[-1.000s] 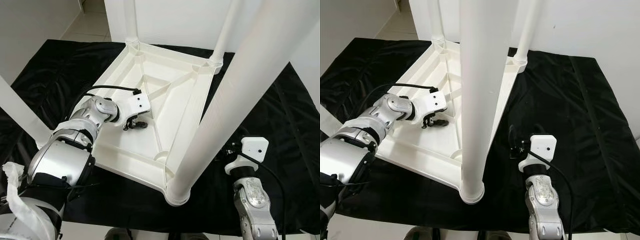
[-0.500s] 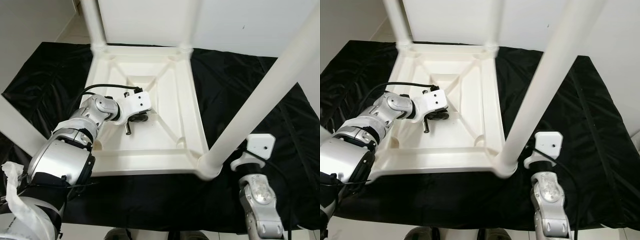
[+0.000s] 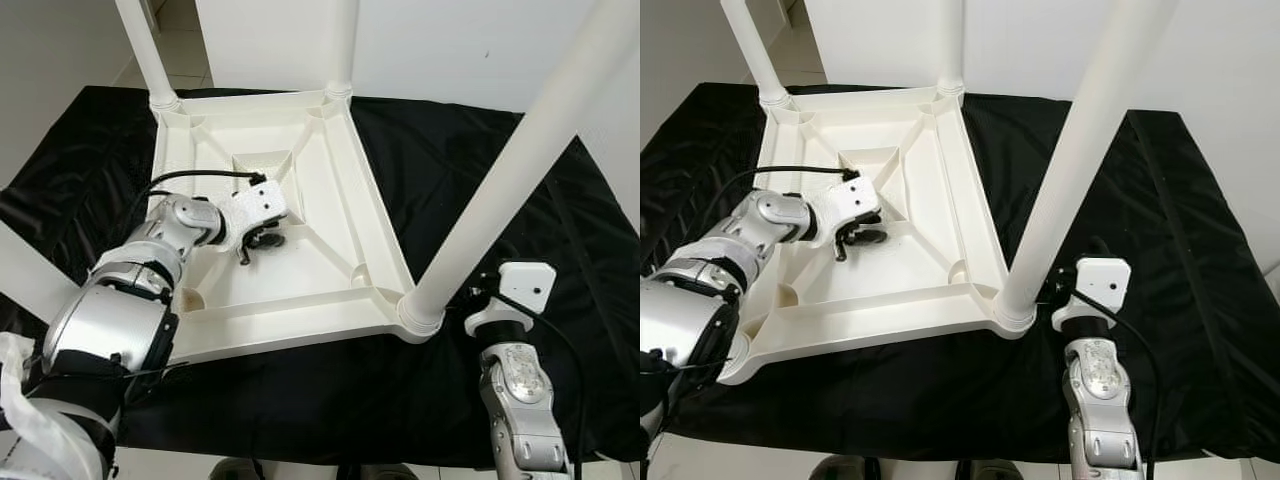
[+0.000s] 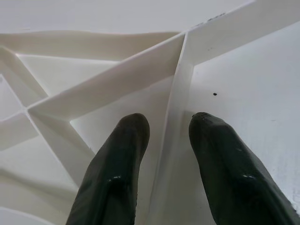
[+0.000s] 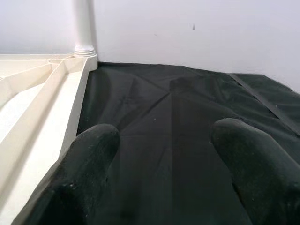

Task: Building children table

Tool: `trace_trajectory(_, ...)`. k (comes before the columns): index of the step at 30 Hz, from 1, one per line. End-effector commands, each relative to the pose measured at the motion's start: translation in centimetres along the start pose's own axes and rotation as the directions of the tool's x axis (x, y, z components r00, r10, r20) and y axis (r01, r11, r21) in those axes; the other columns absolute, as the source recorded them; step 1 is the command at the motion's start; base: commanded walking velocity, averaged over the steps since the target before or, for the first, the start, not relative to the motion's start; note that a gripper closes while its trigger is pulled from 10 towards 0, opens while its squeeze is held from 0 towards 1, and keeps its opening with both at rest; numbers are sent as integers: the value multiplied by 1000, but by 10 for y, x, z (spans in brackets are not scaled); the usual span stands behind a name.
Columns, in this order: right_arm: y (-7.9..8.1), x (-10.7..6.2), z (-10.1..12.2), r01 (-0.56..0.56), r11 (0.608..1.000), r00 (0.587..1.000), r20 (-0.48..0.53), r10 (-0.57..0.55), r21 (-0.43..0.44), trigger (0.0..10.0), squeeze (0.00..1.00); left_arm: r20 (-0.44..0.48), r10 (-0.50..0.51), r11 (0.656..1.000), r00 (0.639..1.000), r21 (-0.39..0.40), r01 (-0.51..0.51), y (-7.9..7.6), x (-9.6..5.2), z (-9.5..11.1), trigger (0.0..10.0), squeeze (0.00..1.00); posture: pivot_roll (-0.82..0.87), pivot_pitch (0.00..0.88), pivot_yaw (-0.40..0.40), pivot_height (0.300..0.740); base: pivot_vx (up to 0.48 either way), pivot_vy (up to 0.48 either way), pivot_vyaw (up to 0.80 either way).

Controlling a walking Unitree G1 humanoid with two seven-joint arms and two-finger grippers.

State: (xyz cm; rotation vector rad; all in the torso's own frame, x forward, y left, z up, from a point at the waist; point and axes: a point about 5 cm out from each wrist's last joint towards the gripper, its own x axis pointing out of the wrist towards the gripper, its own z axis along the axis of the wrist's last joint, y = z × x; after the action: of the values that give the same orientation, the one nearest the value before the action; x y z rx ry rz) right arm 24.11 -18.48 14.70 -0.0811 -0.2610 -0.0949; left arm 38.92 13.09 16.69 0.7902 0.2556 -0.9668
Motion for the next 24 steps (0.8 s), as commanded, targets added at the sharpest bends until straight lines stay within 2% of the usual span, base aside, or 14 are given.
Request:
trace_trajectory(1, 0, -1, -5, 20, 1000, 1000, -19, -19, 21, 10000, 0, 7, 56, 998, 998, -8, -56, 0, 0, -4, 10000, 0, -30, 20, 22, 740, 0, 0, 0)
trace_trajectory(2, -2, -1, -5, 45, 998, 999, -20, -44, 43, 10000, 1000, 34, 69, 997, 997, -24, -69, 2, -2, -2, 10000, 0, -34, 19, 27, 740, 0, 0, 0)
trace_trajectory(3, -2, -1, -5, 45, 998, 999, -20, -44, 43, 10000, 1000, 34, 69, 997, 997, -24, -69, 2, -2, -2, 10000, 0, -34, 19, 27, 740, 0, 0, 0)
trace_trajectory(5, -3, -3, -5, 66, 996, 998, -19, -65, 55, 10000, 1000, 54, 116, 993, 992, -40, -114, 6, -3, -1, 10000, 0, -39, 19, 35, 740, 0, 0, 0)
trace_trajectory(6, -5, -6, -4, 89, 993, 996, -11, -88, 82, 10000, 1000, 60, 184, 981, 981, -67, -180, 11, -5, 0, 10000, 0, -43, 18, 37, 740, 0, 0, 0)
trace_trajectory(7, -5, -6, -4, 89, 993, 996, -11, -88, 82, 10000, 1000, 60, 184, 981, 981, -67, -180, 11, -5, 0, 10000, 0, -43, 18, 37, 740, 0, 0, 0)
trace_trajectory(9, -14, -17, -1, 184, 968, 982, 2, -187, 171, 10000, 1000, 115, 337, 925, 935, -229, -305, 17, -6, 1, 10000, 0, -66, 23, 46, 740, 0, 0, 0)
trace_trajectory(10, -14, -17, -1, 184, 968, 982, 2, -187, 171, 10000, 1000, 115, 337, 925, 935, -229, -305, 17, -6, 1, 10000, 0, -66, 23, 46, 740, 0, 0, 0)
trace_trajectory(11, -16, -21, 1, 188, 966, 981, 12, -193, 177, 10000, 0, 156, 356, 913, 921, -267, -308, 17, -8, 2, 10000, 0, -74, 26, 52, 740, 0, 0, 0)
trace_trajectory(15, -17, -27, 3, 183, 968, 981, 24, -190, 174, 10000, 0, 210, 376, 902, 902, -306, -304, 17, -10, 2, 10000, 0, -81, 30, 53, 740, 0, 0, 0)
trace_trajectory(16, -19, -33, 3, 186, 969, 981, 20, -192, 160, 10000, 0, 236, 395, 886, 888, -355, -299, 16, -12, 1, 10000, 0, -85, 32, 55, 740, 0, 0, 0)
trace_trajectory(18, -20, -39, 3, 186, 971, 982, 16, -190, 149, 10000, 0, 239, 395, 883, 887, -366, -294, 14, -12, -2, 10000, 0, -88, 33, 56, 740, 0, 0, 0)
trace_trajectory(21, -18, -55, 7, 123, 984, 992, 8, -125, 126, 10000, 0, 280, 390, 879, 877, -397, -264, 3, -13, -12, 10000, 0, -93, 37, 59, 740, 0, 0, 0)
trace_trajectory(24, -20, -62, 9, 107, 987, 994, 3, -108, 120, 10000, 0, 301, 396, 868, 867, -430, -247, 0, -15, -16, 10000, 0, -95, 37, 61, 740, 0, 0, 0)
